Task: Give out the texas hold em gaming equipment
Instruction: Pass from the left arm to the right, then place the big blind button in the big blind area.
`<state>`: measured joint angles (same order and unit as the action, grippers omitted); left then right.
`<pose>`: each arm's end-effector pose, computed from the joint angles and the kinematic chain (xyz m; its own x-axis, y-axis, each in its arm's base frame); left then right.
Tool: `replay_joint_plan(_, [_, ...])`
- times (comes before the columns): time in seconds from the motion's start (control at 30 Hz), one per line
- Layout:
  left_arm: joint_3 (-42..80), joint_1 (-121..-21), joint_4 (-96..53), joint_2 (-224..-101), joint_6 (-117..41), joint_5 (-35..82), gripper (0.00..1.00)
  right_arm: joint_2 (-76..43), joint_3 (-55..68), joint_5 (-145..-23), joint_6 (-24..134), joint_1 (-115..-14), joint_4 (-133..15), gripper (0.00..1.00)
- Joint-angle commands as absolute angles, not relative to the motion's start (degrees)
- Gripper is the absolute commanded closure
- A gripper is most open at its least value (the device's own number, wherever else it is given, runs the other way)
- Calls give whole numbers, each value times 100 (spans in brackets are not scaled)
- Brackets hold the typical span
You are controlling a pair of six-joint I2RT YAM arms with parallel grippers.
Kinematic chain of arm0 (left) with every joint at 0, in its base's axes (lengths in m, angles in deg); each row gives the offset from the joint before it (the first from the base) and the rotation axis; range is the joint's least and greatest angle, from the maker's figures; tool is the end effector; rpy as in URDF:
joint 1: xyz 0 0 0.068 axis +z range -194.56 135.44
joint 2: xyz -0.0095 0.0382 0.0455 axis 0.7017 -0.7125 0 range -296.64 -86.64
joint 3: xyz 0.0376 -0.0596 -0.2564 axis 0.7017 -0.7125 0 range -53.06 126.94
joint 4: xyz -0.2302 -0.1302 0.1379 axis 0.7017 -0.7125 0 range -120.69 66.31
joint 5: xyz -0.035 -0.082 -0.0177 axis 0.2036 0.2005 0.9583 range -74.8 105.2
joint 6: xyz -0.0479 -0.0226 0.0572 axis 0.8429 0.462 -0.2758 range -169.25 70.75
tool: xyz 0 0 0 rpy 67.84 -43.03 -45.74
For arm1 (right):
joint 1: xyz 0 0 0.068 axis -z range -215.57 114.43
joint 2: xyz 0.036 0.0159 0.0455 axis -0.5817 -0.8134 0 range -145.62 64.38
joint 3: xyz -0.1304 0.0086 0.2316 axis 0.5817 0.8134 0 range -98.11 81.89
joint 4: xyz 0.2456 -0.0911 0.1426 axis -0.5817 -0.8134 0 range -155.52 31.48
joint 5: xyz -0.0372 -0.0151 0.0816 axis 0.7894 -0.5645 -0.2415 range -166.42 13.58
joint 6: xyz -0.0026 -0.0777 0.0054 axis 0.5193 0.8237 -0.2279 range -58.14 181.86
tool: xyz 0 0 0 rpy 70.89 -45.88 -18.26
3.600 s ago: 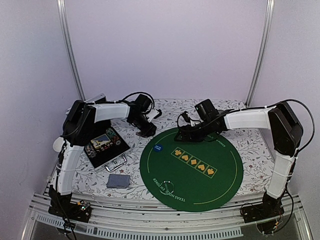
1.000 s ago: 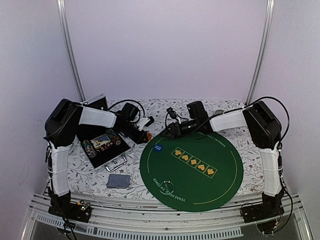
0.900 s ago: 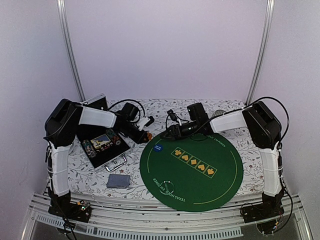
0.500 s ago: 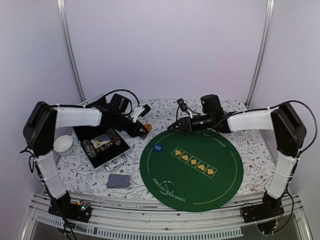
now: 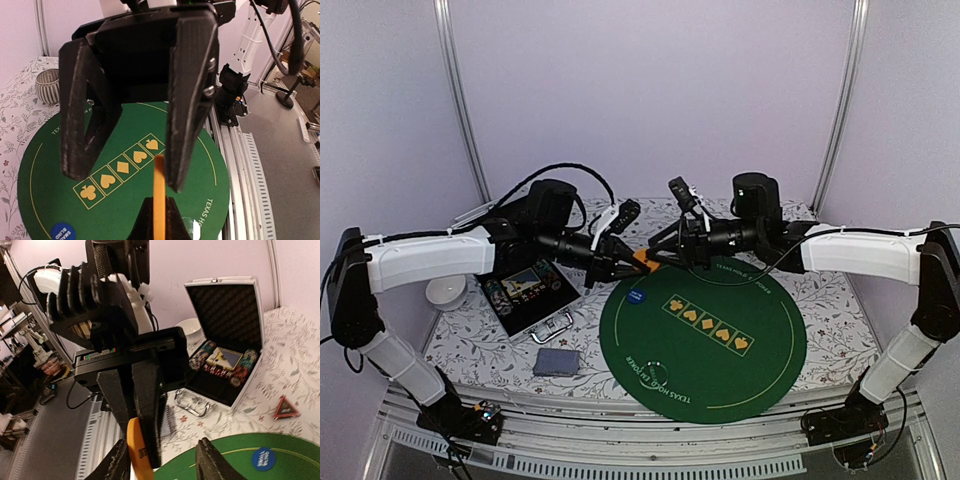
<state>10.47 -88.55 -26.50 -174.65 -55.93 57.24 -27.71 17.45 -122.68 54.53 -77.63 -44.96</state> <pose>0.2598 -0.3128 0.2505 -0.2177 0.3303 -0.9184 0.9760 0.0832 -0.2014 0.2835 0.3204 0.2623 -0.3048 -0.1562 -0.9395 -0.9523 0.0643 0.2983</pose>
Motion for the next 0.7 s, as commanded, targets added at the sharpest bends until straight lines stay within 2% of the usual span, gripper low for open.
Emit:
replay_joint_plan(0.0, [1005,-8888,-2475,-17331,-5707,6052,100,-2656,1708,-12470,5638,-7785,-4683,64])
replay_joint_plan(0.13, [1020,-8911,-2481,-17345,-5673,5993,100,-2607,1763,-12627,5648,-7802,-4690,94])
replay_joint_plan(0.23, [1039,-8914,-2488,-17363,-5652,5915,100,-2546,1792,-12733,5669,-7804,-4739,98])
replay_joint_plan(0.27, [1046,-8919,-2504,-17372,-5650,5847,96,-2489,1825,-12675,5661,-7797,-4736,98])
replay_joint_plan(0.37, [1026,-8914,-2479,-17361,-5529,5125,33,-2233,2036,-12487,5549,-7539,-4762,98])
replay_joint_plan(0.4, [1011,-8911,-2459,-17338,-5467,4732,18,-2144,2145,-12474,5453,-7377,-4761,98])
replay_joint_plan(0.43, [998,-8909,-2428,-17333,-5388,4048,9,-2063,2279,-12412,5247,-7160,-4767,98])
replay_joint_plan(0.47, [1003,-8895,-2423,-17335,-5311,3527,3,-1959,2455,-12280,5105,-6931,-4788,98])
replay_joint_plan(0.5, [1009,-8878,-2433,-17349,-5251,3130,2,-1871,2650,-12031,4902,-6699,-4834,98])
replay_joint_plan(0.67, [1200,-8714,-2780,-17631,-5048,2243,2,-1805,3563,-11471,4033,-5447,-5476,98])
